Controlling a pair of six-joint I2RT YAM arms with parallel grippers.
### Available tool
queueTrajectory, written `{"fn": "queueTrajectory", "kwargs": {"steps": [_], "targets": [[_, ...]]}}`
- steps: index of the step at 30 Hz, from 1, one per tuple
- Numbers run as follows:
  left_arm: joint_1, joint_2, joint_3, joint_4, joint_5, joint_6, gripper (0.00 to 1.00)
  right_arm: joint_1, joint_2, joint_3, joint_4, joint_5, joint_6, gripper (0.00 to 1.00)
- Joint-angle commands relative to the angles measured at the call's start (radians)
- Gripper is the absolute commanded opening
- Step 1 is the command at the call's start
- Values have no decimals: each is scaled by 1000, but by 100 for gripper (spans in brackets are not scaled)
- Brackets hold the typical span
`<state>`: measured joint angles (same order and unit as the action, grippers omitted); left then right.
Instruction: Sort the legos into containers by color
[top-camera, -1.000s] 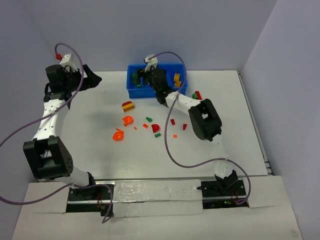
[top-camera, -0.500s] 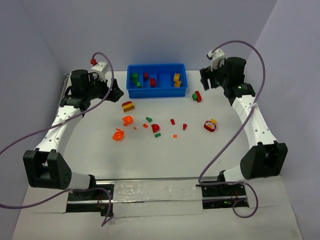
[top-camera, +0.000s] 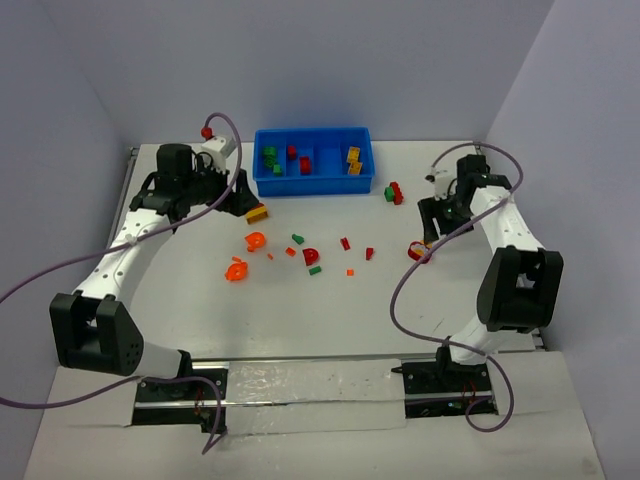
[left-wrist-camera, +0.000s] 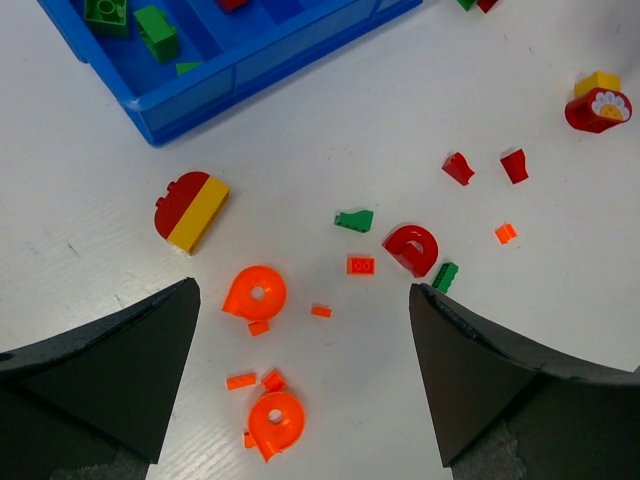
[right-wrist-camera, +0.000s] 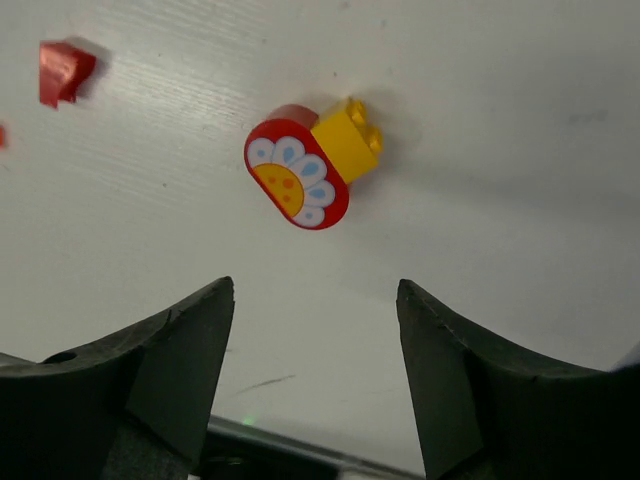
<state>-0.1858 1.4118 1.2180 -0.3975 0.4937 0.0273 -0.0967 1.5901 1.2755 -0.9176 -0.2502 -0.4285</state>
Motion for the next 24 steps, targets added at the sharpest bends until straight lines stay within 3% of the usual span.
{"fn": "queueTrajectory", "kwargs": {"steps": [1, 2, 7, 16, 24], "targets": [[-7, -50, -20, 41, -34, -62, 96, -32, 14, 20, -53, 24, 361, 77], [-7, -50, -26, 49, -37, -70, 96, -32, 50, 15, -47, 65, 509, 77], [-7, -56, -35, 55, -53, -79, 96, -40, 159, 66, -61, 104, 750, 82], [-7, -70, -83, 83, -76, -93, 97, -64, 295, 169, 6, 167, 861, 81], [-7, -35, -77, 86, -78, -105, 97, -72, 352, 186, 26, 187, 860, 75]]}}
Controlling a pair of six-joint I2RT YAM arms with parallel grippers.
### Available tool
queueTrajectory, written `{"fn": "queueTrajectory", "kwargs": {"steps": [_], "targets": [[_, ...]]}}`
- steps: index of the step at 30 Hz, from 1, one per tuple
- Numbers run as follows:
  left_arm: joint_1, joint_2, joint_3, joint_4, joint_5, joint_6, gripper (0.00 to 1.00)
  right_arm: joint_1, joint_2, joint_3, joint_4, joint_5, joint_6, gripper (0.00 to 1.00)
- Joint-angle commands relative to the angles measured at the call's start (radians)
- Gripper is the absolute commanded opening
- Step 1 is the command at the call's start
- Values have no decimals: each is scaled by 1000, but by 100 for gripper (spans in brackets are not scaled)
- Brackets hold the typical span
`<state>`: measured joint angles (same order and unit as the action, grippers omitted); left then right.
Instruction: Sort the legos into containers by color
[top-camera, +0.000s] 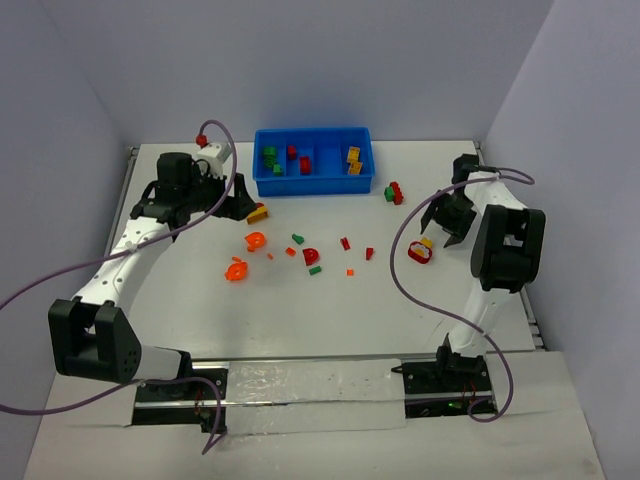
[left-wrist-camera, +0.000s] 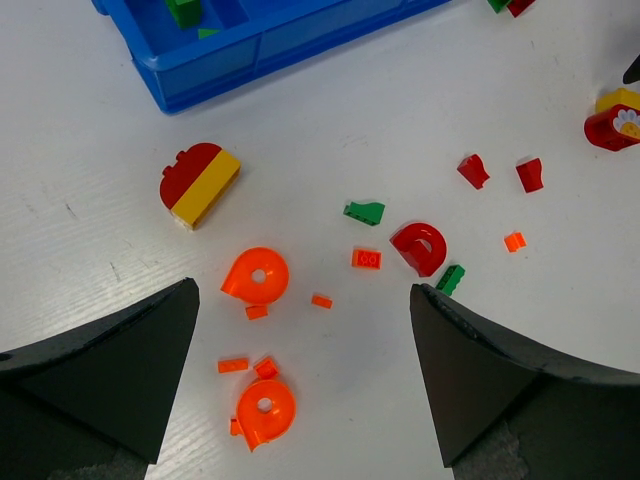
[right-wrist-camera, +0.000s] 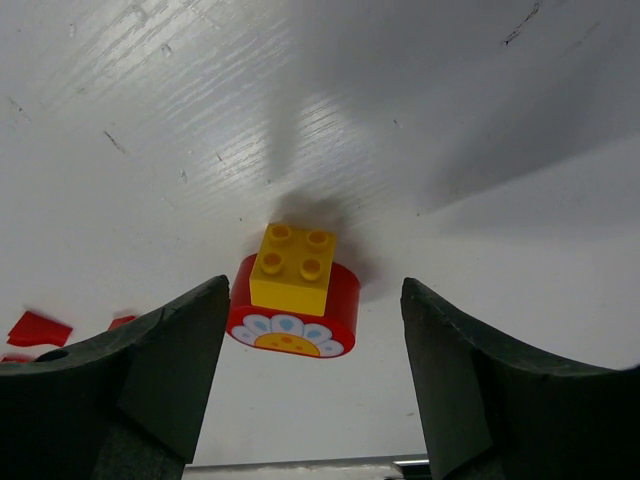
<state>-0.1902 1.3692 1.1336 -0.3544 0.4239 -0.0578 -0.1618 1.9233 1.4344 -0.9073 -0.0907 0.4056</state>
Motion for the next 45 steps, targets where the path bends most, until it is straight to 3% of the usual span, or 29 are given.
{"fn": "queueTrajectory", "kwargs": {"steps": [1, 24, 34, 37, 38, 40, 45], "targets": [[-3, 11, 10, 42, -8, -19, 96, -7, 20, 19, 22, 32, 27, 75], [-3, 16, 4, 35, -16, -10, 97, -4, 48, -90, 94, -23, 53, 68], [-3, 24, 8, 35, -18, -16, 97, -1, 33, -135, 123, -31, 46, 39], [-3, 27, 13, 31, -9, -19, 97, -1, 26, -136, 120, -49, 41, 25], [-3, 29, 15, 25, -3, -19, 97, -1, 16, -133, 119, -61, 37, 14], [-3, 34, 25, 15, 15, -19, 97, -1, 4, -117, 120, -95, 21, 2], [-3, 41, 65, -9, 213, -55, 99, 0, -42, 73, 122, -252, -25, 0]]}}
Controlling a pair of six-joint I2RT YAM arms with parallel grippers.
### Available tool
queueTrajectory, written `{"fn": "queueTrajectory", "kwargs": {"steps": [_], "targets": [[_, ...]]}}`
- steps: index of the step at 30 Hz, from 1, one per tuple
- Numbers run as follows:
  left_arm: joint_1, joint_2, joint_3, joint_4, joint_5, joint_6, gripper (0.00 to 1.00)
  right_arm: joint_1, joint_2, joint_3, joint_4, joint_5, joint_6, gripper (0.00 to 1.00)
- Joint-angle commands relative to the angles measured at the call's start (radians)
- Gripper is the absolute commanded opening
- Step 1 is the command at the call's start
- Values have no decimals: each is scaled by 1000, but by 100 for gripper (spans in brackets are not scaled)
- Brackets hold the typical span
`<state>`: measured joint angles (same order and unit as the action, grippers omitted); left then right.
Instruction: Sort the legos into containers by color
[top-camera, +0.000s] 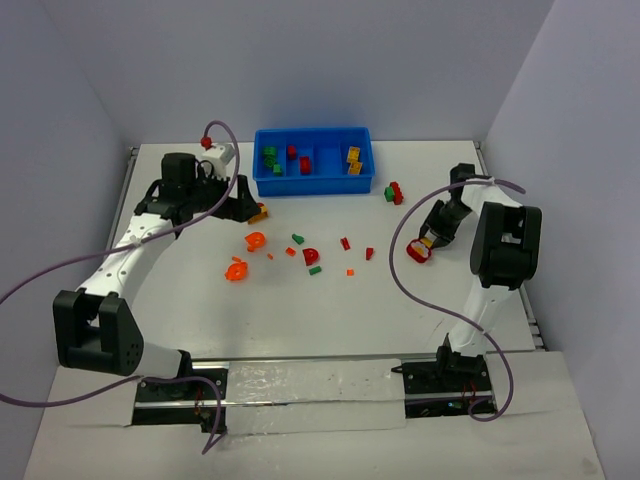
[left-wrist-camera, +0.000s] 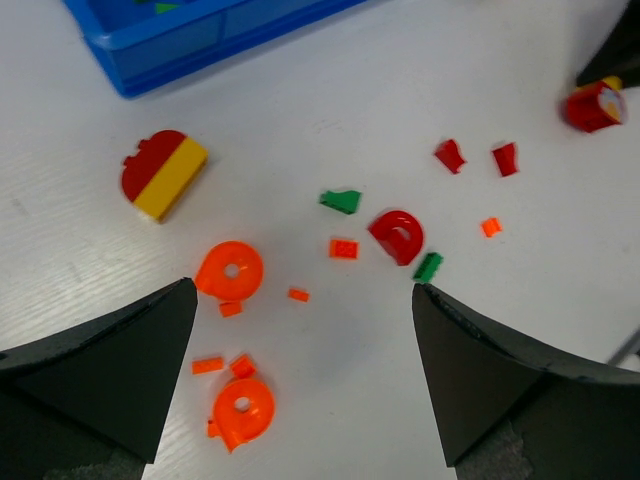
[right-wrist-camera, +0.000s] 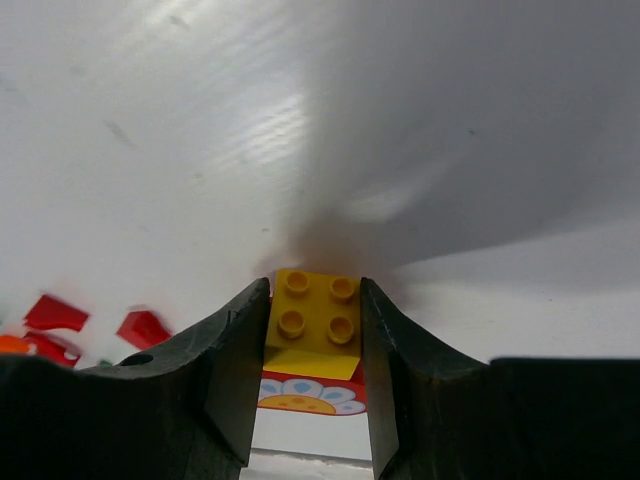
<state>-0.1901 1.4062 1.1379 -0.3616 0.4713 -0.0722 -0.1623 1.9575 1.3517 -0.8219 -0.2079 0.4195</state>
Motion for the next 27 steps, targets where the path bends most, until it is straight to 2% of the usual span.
{"fn": "queueTrajectory", "kwargs": {"steps": [1, 5, 8, 14, 18, 21, 27], "targets": [[-3, 2, 63, 7, 192, -50, 99, 1, -81, 205, 37, -160, -41, 0], [-23, -12, 71, 86, 312, -158, 99, 25, -103, 403, 30, -200, -6, 0], [-63, -6, 95, 104, 314, -186, 99, 59, -138, 461, 60, -163, 31, 0], [-211, 60, 202, 177, 276, -291, 95, 256, -237, 485, 156, -69, 99, 0], [-284, 115, 287, 143, 218, -258, 91, 393, -272, 455, 198, -32, 116, 0], [-322, 140, 324, 131, 203, -222, 90, 442, -291, 431, 216, -8, 127, 0], [-337, 164, 339, 173, 214, -269, 90, 496, -318, 381, 230, -17, 160, 0]]}}
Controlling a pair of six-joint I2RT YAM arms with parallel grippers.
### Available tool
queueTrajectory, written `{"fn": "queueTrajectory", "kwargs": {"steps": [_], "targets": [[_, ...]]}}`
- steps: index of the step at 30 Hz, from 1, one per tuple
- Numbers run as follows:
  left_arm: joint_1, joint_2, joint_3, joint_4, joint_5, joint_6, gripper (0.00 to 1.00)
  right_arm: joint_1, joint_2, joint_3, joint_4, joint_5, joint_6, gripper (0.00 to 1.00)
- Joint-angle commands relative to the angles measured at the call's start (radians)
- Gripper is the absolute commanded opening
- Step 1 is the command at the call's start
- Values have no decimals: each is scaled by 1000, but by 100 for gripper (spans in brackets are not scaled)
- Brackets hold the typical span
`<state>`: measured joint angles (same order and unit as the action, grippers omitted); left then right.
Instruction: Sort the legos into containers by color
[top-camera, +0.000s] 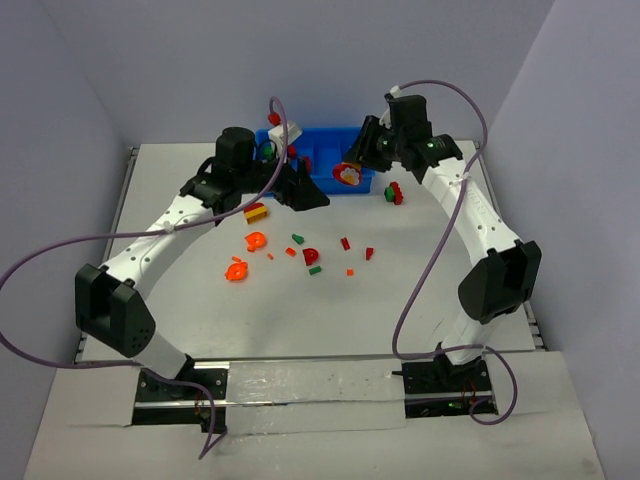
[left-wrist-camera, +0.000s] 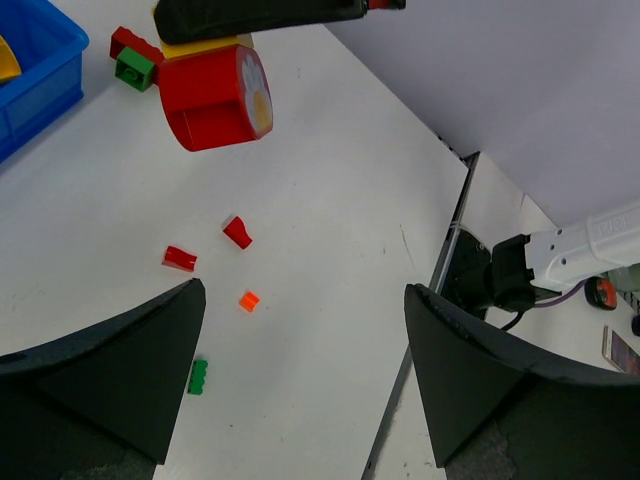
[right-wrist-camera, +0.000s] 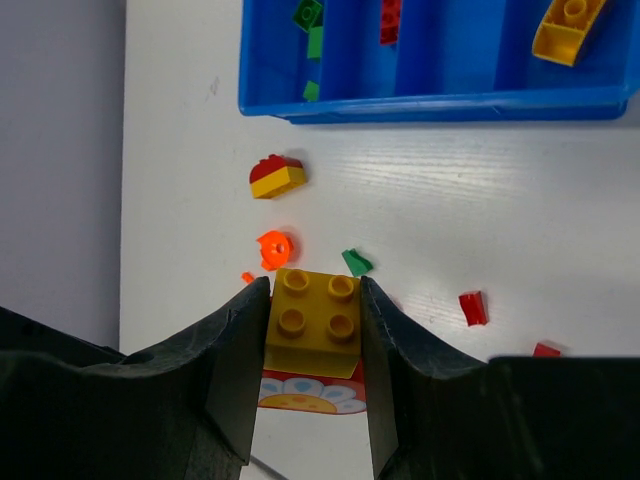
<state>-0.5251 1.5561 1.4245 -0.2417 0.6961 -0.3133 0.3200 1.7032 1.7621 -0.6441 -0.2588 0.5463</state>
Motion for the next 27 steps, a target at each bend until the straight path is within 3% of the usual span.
{"fn": "queueTrajectory", "kwargs": {"steps": [1, 9, 17, 27], "targets": [[-4, 18, 57, 59, -12, -34, 90, 19, -70, -36, 56, 37, 35, 0], [-27, 76, 114, 41, -128, -38, 90, 50, -117, -88, 79, 23, 63, 0], [-27, 110, 134, 48, -140, -76, 97, 72, -143, -110, 93, -12, 68, 0], [-28, 148, 130, 117, -48, -174, 83, 97, -145, -151, 113, -20, 67, 0]]}}
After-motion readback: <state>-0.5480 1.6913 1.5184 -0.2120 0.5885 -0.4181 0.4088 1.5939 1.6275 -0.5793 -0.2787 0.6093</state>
